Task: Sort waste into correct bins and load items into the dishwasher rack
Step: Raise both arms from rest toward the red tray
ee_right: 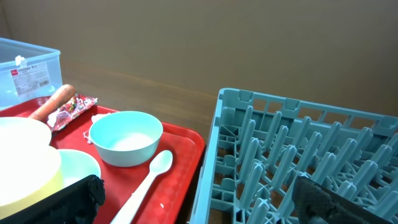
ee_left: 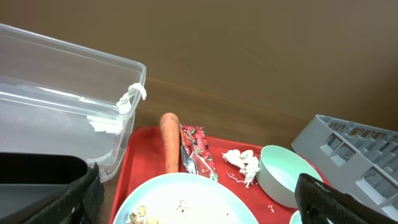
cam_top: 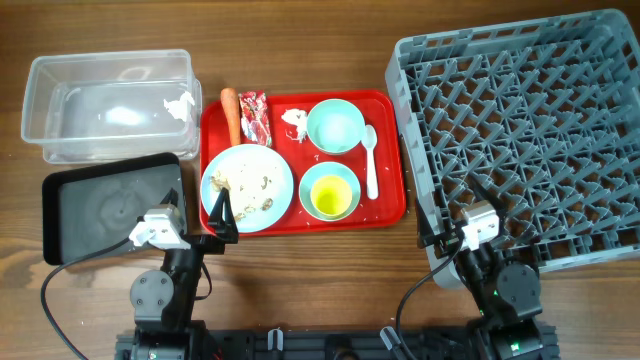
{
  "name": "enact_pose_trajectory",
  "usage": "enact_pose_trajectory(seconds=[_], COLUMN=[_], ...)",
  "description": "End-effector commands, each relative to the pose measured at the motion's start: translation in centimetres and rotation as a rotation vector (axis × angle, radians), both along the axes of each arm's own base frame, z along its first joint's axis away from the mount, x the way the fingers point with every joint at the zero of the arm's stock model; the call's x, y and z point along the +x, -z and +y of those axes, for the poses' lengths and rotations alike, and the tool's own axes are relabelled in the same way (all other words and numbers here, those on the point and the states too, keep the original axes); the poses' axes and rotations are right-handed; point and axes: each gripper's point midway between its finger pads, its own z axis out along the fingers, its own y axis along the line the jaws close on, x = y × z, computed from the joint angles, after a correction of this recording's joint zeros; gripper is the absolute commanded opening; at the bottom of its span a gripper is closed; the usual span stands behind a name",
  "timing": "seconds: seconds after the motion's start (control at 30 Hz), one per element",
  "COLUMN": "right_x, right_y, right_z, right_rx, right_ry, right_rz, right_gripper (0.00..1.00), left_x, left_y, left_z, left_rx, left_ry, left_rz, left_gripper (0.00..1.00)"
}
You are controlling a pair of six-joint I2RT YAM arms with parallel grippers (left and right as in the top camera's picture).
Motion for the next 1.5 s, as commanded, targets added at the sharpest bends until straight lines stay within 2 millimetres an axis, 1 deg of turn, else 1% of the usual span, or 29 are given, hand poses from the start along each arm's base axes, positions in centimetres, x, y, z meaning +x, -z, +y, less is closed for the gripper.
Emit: enact_pose_trajectory(seconds=[0.0, 0.4, 0.5, 0.57, 0.63, 0.7, 0.73, 0.77, 0.8, 0.87, 0.93, 1.0, 1.03, 1.1, 1.17, 1.2, 1.23, 1.27, 1.3, 1.33, 1.37, 1.4, 1.43, 1.47], right_x=[-0.1, -0.1, -0.4, -1.2, -1.9, -2.4, -2.6, -2.8, -3.0, -2.9, -2.5, -1.7, -1.2, 0.3, 2.3, 3.4, 4.5, 5.4, 6.0, 7.0, 7.3, 7.5, 8.1, 8.8], right_y=[-0.2, -0.2, -0.4, -0.7, -1.0, -2.4, -3.3, -4.9, -5.8, -9.1, -12.1, -14.1, -14.5, -15.0, -15.1, -15.2, -15.1, -15.0, -14.9, -14.5, -13.9, -13.1, -12.4, -11.3], right_z=[0.2, 0.1, 1.2, 2.8, 3.9, 4.8, 4.8, 4.8, 4.7, 3.4, 1.9, 1.5, 1.5, 1.8, 2.4, 2.9, 3.5, 4.7, 6.3, 8.2, 9.2, 10.0, 10.4, 10.4], right_rx=[-0.001, -0.023, -0.017, 0.003, 0.035, 0.116, 0.153, 0.179, 0.178, 0.185, 0.190, 0.179, 0.168, 0.134, 0.102, 0.084, 0.074, 0.072, 0.082, 0.108, 0.126, 0.148, 0.162, 0.177], right_ry=[-0.011, -0.009, -0.074, -0.178, -0.254, -0.312, -0.320, -0.322, -0.322, -0.245, -0.157, -0.113, -0.102, -0.086, -0.078, -0.082, -0.095, -0.141, -0.212, -0.300, -0.344, -0.379, -0.388, -0.365], right_rz=[-0.011, -0.019, -0.027, -0.033, -0.029, -0.050, -0.061, -0.087, -0.107, -0.165, -0.164, -0.092, -0.039, 0.112, 0.268, 0.351, 0.419, 0.498, 0.580, 0.677, 0.737, 0.796, 0.834, 0.873], right_gripper=[1.00, 1.00, 1.00, 1.00, 1.00, 1.00, 1.00, 1.00, 1.00, 1.00, 1.00, 1.00, 1.00, 1.00, 1.00, 1.00, 1.00, 1.00, 1.00, 1.00, 1.00, 1.00, 1.00, 1.00], left_x=[0.0, 0.0, 0.0, 0.0, 0.0, -0.1, -0.2, -0.3, -0.4, -1.2, -1.6, -1.3, -1.0, 0.3, 1.7, 2.7, 3.5, 4.5, 5.4, 6.6, 7.4, 8.1, 8.2, 8.4], left_y=[0.2, 0.2, 0.2, 0.2, 0.2, -1.0, -1.6, -3.2, -4.6, -8.3, -10.7, -11.7, -12.0, -12.7, -13.5, -14.1, -14.7, -15.5, -16.3, -16.6, -16.5, -16.6, -16.5, -16.3], left_z=[-0.3, -0.1, -0.2, -0.3, -0.3, -1.3, -1.6, -1.9, -1.9, -1.8, -1.5, -1.7, -2.1, -3.0, -3.8, -4.5, -5.3, -6.3, -7.1, -7.9, -8.3, -9.3, -10.5, -11.6], left_rx=[-0.006, -0.005, -0.006, -0.006, -0.006, -0.074, -0.108, -0.160, -0.190, -0.195, -0.182, -0.178, -0.178, -0.184, -0.193, -0.203, -0.213, -0.226, -0.235, -0.238, -0.243, -0.283, -0.304, -0.316], left_ry=[0.013, 0.006, 0.011, 0.016, 0.017, 0.069, 0.090, 0.109, 0.113, 0.117, 0.103, 0.104, 0.119, 0.156, 0.192, 0.222, 0.256, 0.300, 0.332, 0.348, 0.353, 0.390, 0.450, 0.517], left_rz=[-0.002, -0.002, -0.004, -0.002, -0.004, -0.043, -0.061, -0.117, -0.160, -0.257, -0.252, -0.147, -0.090, 0.057, 0.182, 0.261, 0.322, 0.389, 0.440, 0.514, 0.549, 0.582, 0.605, 0.616], left_gripper=[1.00, 1.00, 1.00, 1.00, 1.00, 1.00, 1.00, 1.00, 1.00, 1.00, 1.00, 1.00, 1.00, 1.00, 1.00, 1.00, 1.00, 0.99, 1.00, 1.00, 1.00, 1.00, 1.00, 1.00])
